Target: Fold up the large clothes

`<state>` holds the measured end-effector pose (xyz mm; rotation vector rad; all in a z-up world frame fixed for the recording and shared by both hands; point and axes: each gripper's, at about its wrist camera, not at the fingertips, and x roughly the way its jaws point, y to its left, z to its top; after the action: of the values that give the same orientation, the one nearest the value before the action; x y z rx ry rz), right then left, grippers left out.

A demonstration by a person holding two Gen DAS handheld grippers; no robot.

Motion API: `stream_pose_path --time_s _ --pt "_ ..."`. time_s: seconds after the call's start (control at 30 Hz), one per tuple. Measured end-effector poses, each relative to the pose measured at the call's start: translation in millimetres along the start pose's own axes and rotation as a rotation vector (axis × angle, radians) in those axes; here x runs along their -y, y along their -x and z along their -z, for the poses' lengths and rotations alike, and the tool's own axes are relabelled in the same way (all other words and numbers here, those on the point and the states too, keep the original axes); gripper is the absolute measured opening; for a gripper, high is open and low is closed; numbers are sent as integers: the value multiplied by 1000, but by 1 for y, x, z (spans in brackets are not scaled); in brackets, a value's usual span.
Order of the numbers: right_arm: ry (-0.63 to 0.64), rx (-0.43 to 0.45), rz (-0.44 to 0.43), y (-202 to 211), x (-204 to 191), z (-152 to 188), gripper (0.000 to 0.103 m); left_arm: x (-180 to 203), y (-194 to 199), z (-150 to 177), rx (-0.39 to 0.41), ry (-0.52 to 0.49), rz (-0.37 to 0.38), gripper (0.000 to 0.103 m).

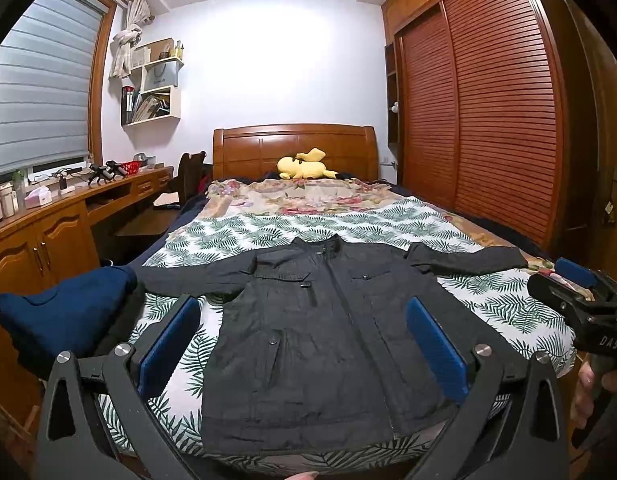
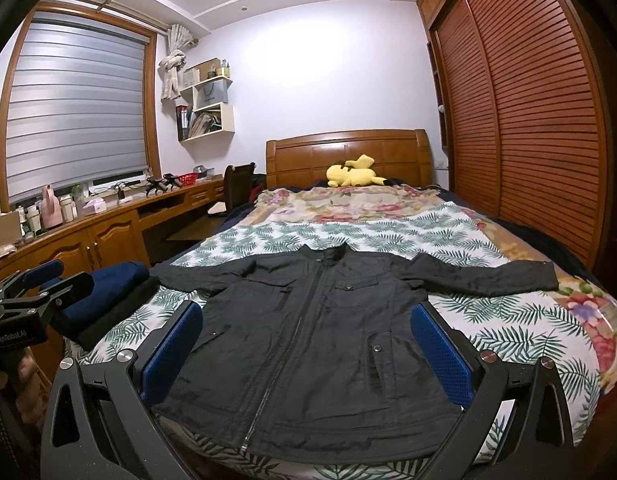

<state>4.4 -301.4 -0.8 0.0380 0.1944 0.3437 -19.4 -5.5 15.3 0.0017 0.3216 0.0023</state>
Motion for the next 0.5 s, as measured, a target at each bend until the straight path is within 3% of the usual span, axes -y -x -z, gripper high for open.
stream_pose_path --time_s 0.5 --pt "5 8 -2 0 -2 0 103 4 5 0 14 -10 -1 103"
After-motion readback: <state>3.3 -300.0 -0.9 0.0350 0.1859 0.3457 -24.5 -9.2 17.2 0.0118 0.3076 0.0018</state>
